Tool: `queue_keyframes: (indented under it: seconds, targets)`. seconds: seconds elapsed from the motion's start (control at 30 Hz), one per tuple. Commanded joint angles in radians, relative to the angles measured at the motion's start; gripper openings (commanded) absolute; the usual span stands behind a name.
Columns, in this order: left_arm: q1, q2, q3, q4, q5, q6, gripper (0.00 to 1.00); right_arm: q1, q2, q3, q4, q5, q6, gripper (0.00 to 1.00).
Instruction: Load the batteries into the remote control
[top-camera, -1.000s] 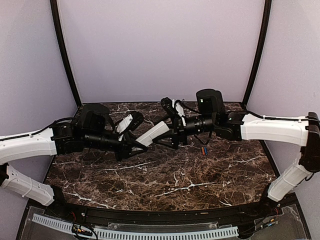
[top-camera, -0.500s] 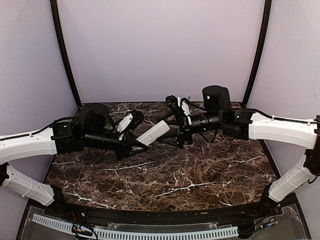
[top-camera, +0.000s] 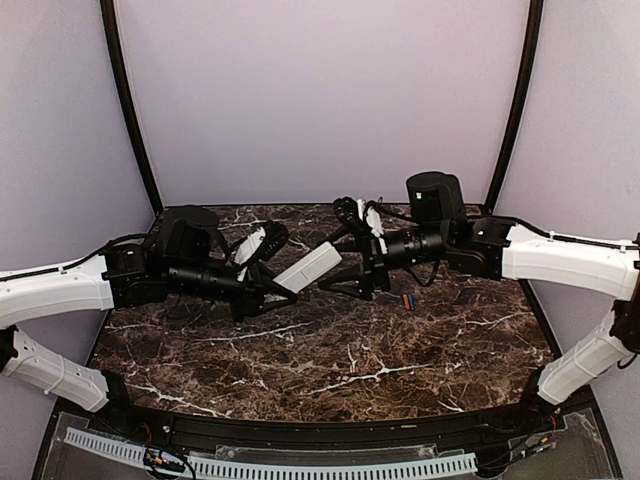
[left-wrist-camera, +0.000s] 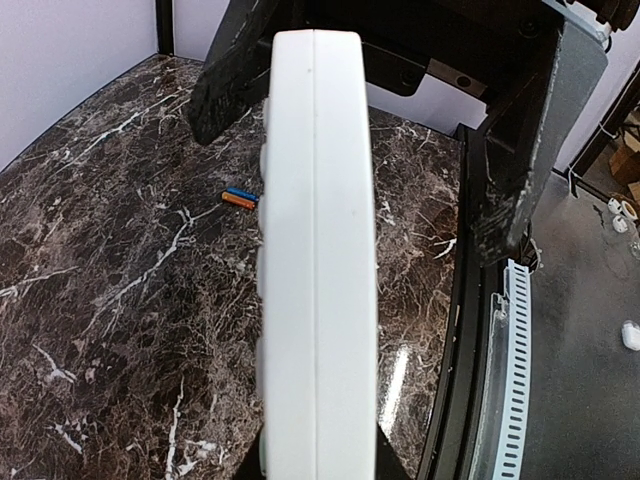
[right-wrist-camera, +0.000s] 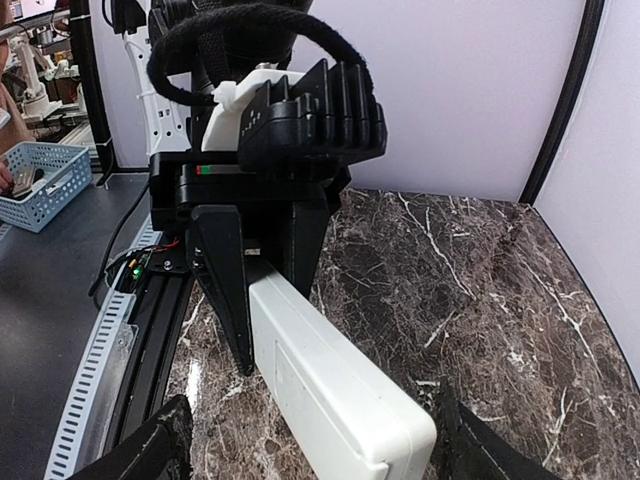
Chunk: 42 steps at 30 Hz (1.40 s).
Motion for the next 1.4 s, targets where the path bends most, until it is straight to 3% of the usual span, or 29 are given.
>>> queue_keyframes:
  seconds: [0.0,0.33,0.5,0.6,0.83,0.9,1.37]
  targets:
    - [-0.003,-0.016,0.016,0.023,0.011,0.012,0.00,0.011,0.019,0.026,-0.004,0.015,-0.013,0.77]
    - [-0.002,0.005,0.035,0.008,0.019,0.013,0.00,0.014,0.051,0.042,0.048,-0.002,-0.010,0.73]
    - [-0.002,0.008,0.038,0.006,0.018,0.011,0.00,0.014,0.098,0.083,0.046,-0.009,0.008,0.64]
    - [-0.003,0.005,0.040,0.001,0.021,0.011,0.00,0.015,0.119,0.105,0.033,-0.003,0.017,0.53]
    - [-0.003,-0.020,0.028,-0.001,0.039,0.012,0.00,-0.001,0.131,0.138,-0.069,-0.032,0.006,0.13]
    - [-0.002,-0.028,0.023,-0.013,0.047,0.025,0.00,-0.017,0.125,0.143,-0.105,-0.056,0.000,0.09]
    - [-0.001,-0.065,0.006,-0.077,0.029,0.054,0.00,-0.097,0.058,0.117,-0.177,-0.162,-0.026,0.22]
